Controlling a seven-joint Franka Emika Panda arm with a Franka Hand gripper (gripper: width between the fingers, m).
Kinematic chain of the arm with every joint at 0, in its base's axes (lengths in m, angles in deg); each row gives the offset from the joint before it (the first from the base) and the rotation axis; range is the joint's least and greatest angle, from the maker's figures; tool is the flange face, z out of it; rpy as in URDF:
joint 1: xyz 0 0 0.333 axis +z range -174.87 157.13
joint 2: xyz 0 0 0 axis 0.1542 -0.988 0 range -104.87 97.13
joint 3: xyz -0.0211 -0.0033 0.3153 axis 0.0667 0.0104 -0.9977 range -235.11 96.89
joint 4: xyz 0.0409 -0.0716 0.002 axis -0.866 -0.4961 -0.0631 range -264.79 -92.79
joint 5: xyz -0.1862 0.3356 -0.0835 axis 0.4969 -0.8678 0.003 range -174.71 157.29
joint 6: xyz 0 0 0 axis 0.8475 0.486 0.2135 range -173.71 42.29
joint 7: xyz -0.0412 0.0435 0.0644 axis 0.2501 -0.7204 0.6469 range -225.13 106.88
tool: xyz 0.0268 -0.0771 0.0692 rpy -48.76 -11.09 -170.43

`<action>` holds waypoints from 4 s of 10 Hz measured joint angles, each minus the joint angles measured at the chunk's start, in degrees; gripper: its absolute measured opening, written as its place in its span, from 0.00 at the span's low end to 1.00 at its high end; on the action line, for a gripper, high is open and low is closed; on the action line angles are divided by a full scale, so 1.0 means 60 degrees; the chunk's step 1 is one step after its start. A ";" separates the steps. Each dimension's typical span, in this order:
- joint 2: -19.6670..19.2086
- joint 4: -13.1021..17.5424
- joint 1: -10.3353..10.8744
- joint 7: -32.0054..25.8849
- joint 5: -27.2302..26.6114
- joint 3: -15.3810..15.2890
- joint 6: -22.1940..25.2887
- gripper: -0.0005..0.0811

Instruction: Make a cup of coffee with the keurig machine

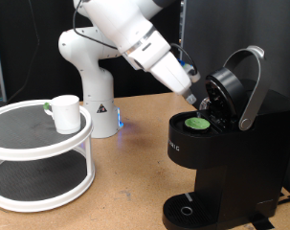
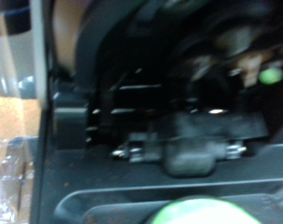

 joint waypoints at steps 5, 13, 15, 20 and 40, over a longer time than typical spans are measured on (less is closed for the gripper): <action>0.0542 0.0961 -0.0105 0.1466 -0.0098 0.0194 0.0453 1.00; 0.0536 0.1814 0.0039 0.1800 -0.0567 0.0598 0.1859 1.00; 0.0376 0.1965 0.0174 0.1967 -0.0704 0.0320 0.1830 1.00; -0.0115 0.2134 0.0525 0.2669 -0.0965 -0.0786 0.0507 1.00; -0.0461 0.2438 0.0364 0.3009 -0.0029 -0.1488 0.0247 0.02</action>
